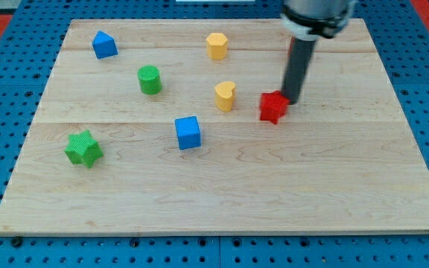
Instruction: Push the red circle to center
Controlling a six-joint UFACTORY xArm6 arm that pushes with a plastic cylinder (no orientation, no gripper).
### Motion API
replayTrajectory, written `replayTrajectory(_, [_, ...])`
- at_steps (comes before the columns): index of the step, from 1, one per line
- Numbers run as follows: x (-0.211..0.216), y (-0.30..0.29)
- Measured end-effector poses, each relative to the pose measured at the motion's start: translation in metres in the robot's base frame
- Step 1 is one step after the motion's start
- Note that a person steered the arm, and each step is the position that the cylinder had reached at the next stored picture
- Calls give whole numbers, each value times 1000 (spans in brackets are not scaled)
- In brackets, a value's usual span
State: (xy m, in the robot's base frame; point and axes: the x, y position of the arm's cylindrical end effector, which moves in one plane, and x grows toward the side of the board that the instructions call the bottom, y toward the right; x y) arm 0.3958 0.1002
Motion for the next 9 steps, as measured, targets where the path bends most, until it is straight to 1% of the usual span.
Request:
replayTrajectory(1, [-38,53])
replayTrajectory(2, [-115,138])
replayTrajectory(3, [-169,160])
replayTrajectory(4, [-176,93])
replayTrajectory(5, [-149,75])
replayTrajectory(6, [-111,70])
replayTrajectory(7, [-107,38])
replayTrajectory(8, [-87,-5])
replayTrajectory(9, [-116,6])
